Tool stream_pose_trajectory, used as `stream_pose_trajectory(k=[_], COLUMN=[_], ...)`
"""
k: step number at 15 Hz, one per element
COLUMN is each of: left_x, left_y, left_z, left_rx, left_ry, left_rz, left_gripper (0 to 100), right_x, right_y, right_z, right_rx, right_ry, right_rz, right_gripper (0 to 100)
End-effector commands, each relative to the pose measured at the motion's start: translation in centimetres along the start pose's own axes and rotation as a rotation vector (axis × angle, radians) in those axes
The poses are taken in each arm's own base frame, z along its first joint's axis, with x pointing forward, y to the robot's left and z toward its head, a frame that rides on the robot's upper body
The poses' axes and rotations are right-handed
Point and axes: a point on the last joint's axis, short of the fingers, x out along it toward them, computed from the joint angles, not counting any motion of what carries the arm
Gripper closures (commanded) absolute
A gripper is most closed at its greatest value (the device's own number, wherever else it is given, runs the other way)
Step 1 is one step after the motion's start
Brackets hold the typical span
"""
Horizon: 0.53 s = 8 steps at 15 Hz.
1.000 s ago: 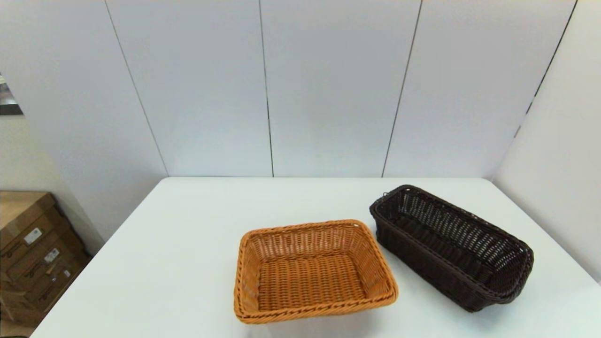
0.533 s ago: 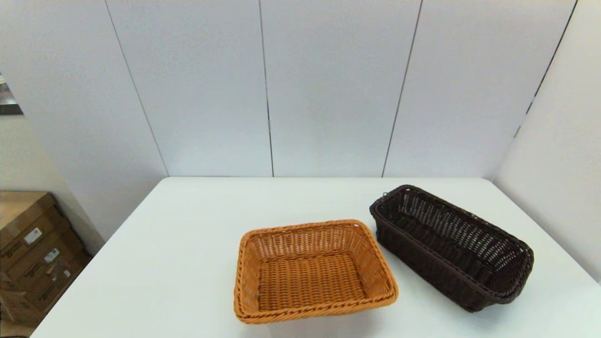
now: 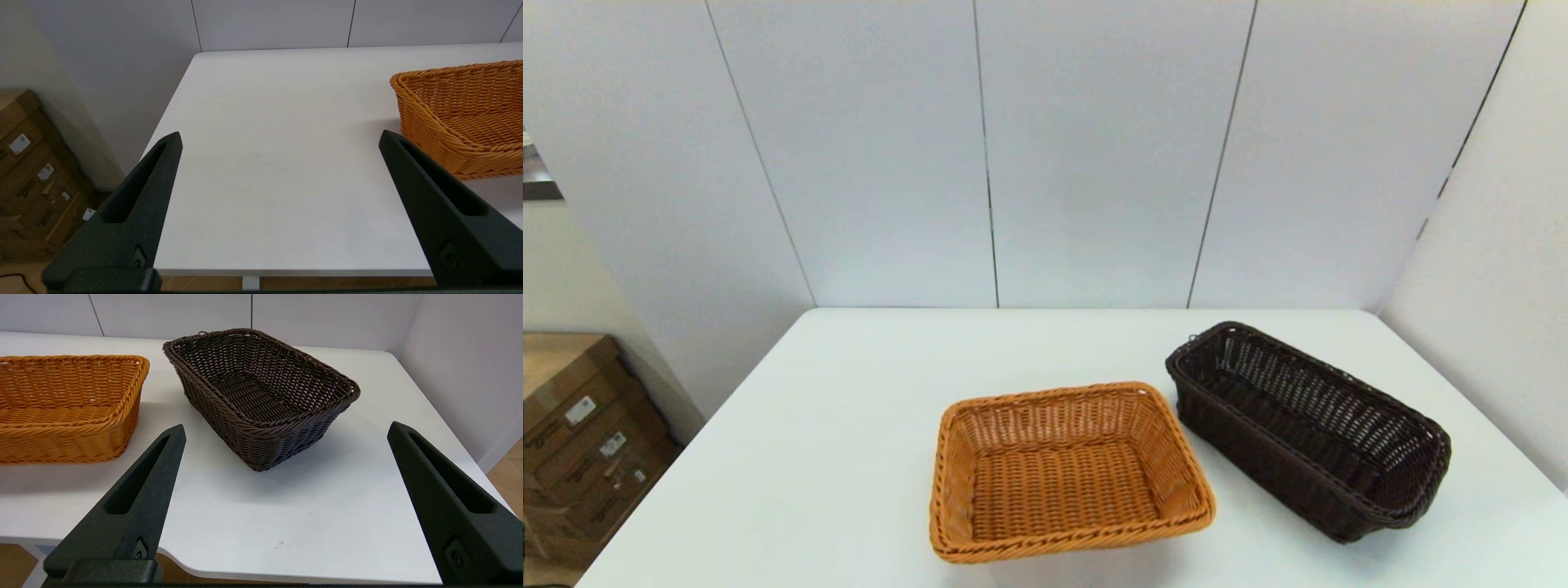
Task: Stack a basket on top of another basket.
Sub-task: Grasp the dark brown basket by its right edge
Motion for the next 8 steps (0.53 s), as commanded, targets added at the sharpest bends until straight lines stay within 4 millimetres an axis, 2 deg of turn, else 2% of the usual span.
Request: stream_pose_trajectory(k=[1, 8], left_x=[-0.02, -0.02], left_y=[0.01, 0.01], left_z=[-0.01, -0.01], left_rx=[-0.004, -0.018], left_ry=[-0.002, -0.002], left_rz=[0.003, 0.005], left_gripper=[0, 0], right_x=[0.00, 0.00], right_y=[0.00, 0.00], right_z=[0.00, 0.00], right_rx=[0.002, 0.011], right_ry=[0.000, 0.000], right_rz=[0.000, 0.000], right_gripper=[0, 0])
